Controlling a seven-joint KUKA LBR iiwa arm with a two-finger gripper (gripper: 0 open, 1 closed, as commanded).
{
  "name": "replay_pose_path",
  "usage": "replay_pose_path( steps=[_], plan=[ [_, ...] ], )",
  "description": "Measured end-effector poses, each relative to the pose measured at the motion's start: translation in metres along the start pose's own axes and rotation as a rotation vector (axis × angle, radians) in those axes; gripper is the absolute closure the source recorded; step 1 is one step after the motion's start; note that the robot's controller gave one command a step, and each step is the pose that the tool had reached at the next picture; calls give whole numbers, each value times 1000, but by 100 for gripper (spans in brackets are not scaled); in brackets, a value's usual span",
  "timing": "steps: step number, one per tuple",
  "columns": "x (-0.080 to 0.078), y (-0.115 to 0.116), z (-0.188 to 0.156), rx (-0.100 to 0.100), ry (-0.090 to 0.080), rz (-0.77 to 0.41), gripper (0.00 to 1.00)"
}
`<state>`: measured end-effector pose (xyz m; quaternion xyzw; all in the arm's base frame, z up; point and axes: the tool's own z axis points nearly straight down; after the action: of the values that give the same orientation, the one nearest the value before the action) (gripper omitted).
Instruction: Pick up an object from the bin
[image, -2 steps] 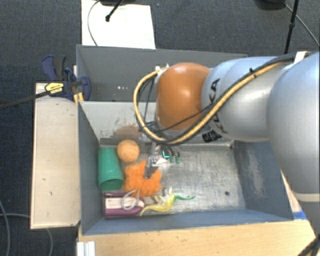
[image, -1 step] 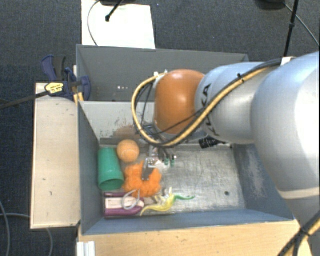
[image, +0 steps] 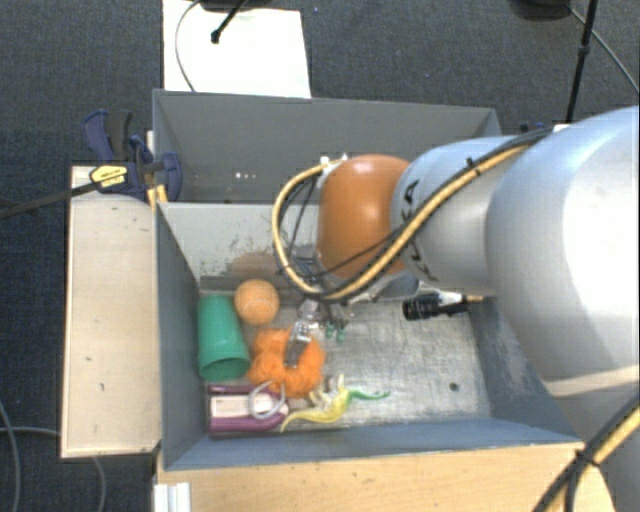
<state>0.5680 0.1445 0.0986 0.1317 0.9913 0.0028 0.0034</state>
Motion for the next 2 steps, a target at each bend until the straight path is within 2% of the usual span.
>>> replay_pose_path(
  steps=[1,2],
  plan=[
    [-2,20,-2,3,-1,-338,100],
    [-2,20,-2,3,-1,-337,100]
  ],
)
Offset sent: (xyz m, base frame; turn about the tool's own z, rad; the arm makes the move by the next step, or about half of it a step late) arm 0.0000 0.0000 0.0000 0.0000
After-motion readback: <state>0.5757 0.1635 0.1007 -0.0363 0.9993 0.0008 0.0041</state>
